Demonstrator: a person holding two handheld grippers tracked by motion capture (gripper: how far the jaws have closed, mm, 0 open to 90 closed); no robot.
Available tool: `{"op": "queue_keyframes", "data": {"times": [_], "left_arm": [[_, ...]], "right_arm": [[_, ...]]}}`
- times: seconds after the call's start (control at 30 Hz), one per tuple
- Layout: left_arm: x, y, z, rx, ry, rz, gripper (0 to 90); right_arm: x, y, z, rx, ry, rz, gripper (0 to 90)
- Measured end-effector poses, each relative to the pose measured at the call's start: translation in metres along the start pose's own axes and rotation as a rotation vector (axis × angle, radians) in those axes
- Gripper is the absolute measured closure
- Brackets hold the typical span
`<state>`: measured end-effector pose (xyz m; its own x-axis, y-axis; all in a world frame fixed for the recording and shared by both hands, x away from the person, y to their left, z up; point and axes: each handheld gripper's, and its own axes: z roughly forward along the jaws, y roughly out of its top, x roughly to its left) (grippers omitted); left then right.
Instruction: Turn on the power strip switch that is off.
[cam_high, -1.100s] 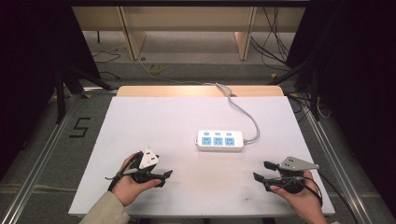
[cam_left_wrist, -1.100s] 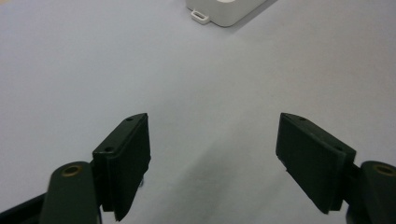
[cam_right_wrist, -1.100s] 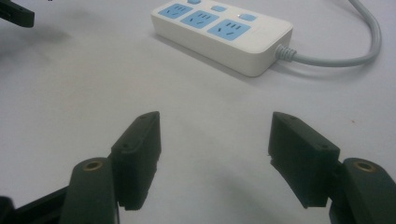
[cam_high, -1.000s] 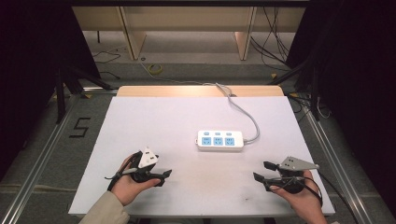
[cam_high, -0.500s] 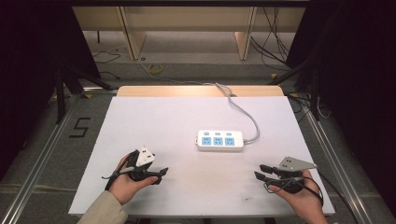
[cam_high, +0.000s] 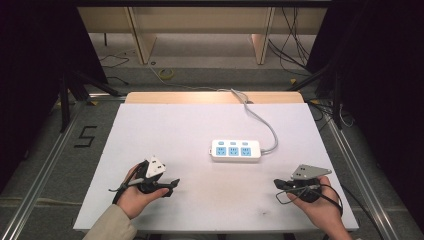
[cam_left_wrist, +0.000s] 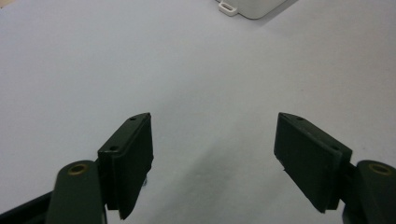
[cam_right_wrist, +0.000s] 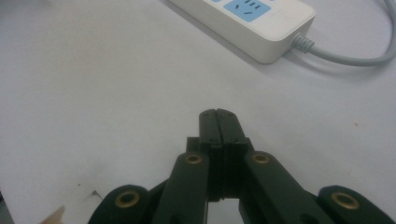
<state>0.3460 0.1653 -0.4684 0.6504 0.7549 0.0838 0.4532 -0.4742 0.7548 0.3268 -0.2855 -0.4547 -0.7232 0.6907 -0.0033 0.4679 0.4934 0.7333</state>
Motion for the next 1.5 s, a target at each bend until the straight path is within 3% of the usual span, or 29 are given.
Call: {"op": "queue_keyframes", "data": {"times": [0.37, 1.5], "left_arm": [[-0.001, 0.001, 0.001, 0.002, 0.005, 0.006, 28.2], [-0.002, 0.002, 0.003, 0.012, 0.003, 0.024, 27.2]], "right_arm": [[-0.001, 0.013, 0.002, 0.051, 0.026, 0.025, 90.0], [0.002, 0.053, 0.025, 0.090, 0.044, 0.003, 90.0]]}}
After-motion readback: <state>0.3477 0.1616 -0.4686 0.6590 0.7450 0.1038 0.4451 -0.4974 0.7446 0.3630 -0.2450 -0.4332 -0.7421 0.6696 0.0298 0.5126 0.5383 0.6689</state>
